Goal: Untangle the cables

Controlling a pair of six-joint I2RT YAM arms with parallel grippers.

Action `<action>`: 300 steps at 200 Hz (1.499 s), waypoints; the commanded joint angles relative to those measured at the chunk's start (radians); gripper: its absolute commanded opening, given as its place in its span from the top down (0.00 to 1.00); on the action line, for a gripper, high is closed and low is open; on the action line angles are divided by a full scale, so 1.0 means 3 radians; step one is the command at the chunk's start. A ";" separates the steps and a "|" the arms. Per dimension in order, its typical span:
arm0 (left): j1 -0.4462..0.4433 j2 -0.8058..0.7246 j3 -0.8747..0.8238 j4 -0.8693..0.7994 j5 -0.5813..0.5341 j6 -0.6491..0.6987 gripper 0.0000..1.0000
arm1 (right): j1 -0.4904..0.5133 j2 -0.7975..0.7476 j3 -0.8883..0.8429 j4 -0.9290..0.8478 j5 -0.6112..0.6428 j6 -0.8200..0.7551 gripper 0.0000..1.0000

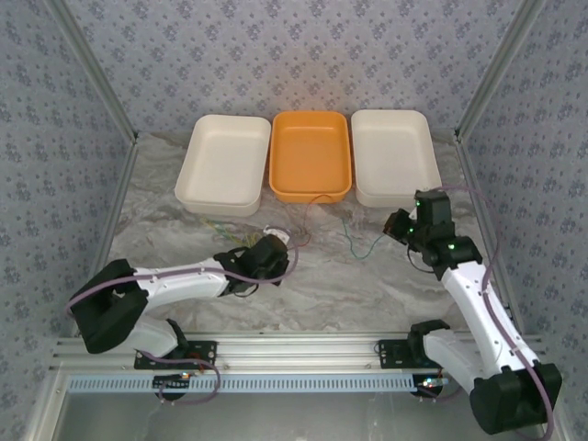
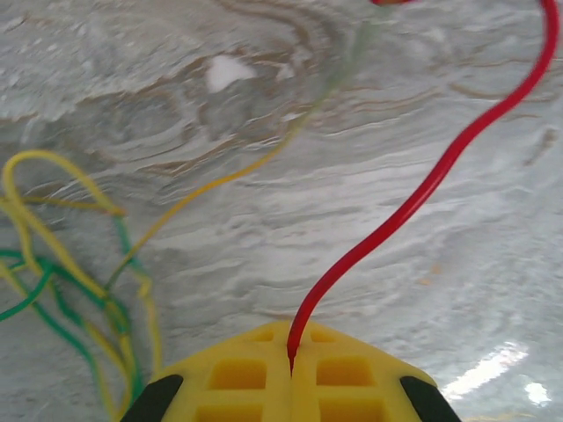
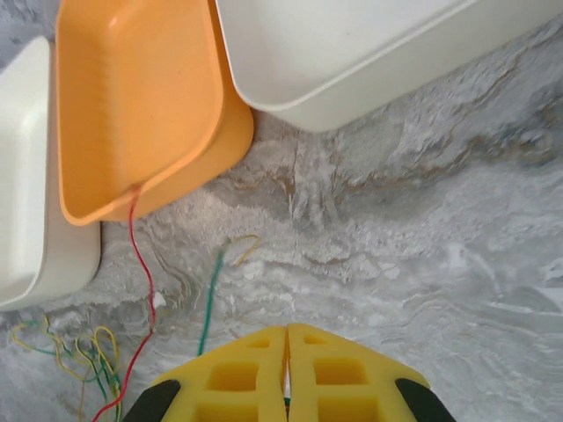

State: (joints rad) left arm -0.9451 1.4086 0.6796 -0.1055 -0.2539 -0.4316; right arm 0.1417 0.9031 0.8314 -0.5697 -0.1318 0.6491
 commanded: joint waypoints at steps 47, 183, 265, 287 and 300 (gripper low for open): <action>0.0261 -0.0052 0.0044 -0.0174 0.0314 -0.0033 1.00 | -0.0403 -0.0212 0.0682 -0.0401 -0.0349 -0.0207 1.00; -0.0260 -0.0055 0.0323 -0.0114 0.0737 -0.0709 1.00 | 0.0168 -0.0417 0.0501 0.0027 -0.0532 -0.0676 1.00; -0.0013 -0.0019 0.0651 -0.0229 0.0652 -0.0846 0.39 | 0.0515 -0.0397 0.0340 0.0121 -0.0368 -0.1021 1.00; 0.0157 -0.0312 0.0801 -0.0348 0.0773 -0.0852 0.29 | 0.0709 -0.0422 0.0273 0.0174 -0.0225 -0.1214 1.00; 0.0264 -0.0381 0.0973 -0.0511 0.0849 -0.0857 0.29 | 0.0851 -0.0414 0.0241 0.0223 -0.0074 -0.1294 1.00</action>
State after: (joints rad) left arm -0.9154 1.3846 0.8570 -0.2005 -0.0330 -0.6796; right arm 0.3347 0.7910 0.9245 -0.5411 -0.2390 0.3519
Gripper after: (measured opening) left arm 0.703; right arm 0.060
